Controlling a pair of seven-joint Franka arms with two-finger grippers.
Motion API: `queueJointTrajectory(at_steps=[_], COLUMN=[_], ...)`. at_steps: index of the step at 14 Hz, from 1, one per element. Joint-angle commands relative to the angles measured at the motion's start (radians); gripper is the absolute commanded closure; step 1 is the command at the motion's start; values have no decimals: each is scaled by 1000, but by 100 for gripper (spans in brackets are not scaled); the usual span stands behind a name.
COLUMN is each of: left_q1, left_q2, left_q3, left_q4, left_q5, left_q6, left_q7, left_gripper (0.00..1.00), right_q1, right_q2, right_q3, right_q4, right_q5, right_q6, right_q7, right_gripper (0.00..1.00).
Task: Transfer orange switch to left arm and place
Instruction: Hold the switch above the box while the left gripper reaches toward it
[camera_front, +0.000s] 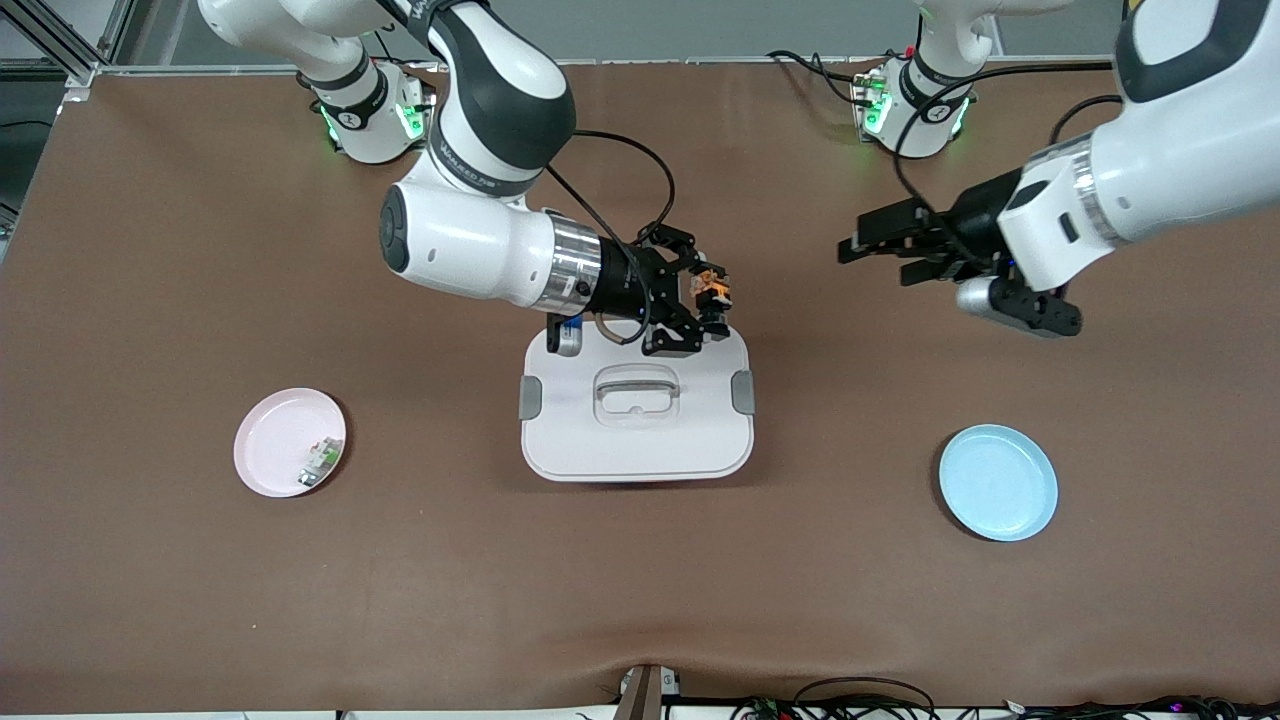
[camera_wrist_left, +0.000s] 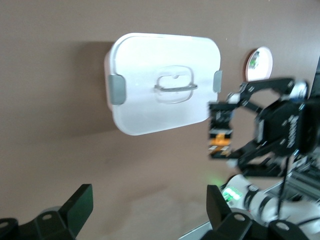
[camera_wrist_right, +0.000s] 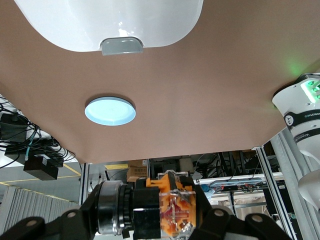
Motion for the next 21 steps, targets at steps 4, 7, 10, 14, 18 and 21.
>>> queueJointTrajectory(at_steps=[4, 7, 10, 14, 18, 21], left_q1=[-135, -148, -152, -160, -168, -181], left_q2=[56, 77, 98, 117, 128, 131], left_q3=[-3, -3, -3, -3, -3, -3], left_q4=[12, 12, 12, 12, 11, 9], left_q5=[-13, -16, -14, -10, -5, 0], left_q6=[112, 118, 127, 162, 191, 199], left_q7=[-264, -303, -298, -278, -221, -220], left_gripper=[15, 24, 25, 25, 26, 29], right_q1=[29, 29, 29, 29, 21, 20], right_q2=[36, 36, 36, 36, 35, 35], right_q3=[-3, -3, -3, -3, -3, -3], right_q4=[45, 45, 43, 45, 45, 43], right_q5=[20, 20, 20, 20, 20, 19], right_q6=[30, 30, 30, 30, 28, 27], right_q7=[6, 4, 4, 3, -2, -5], right_gripper=[79, 79, 79, 79, 79, 79])
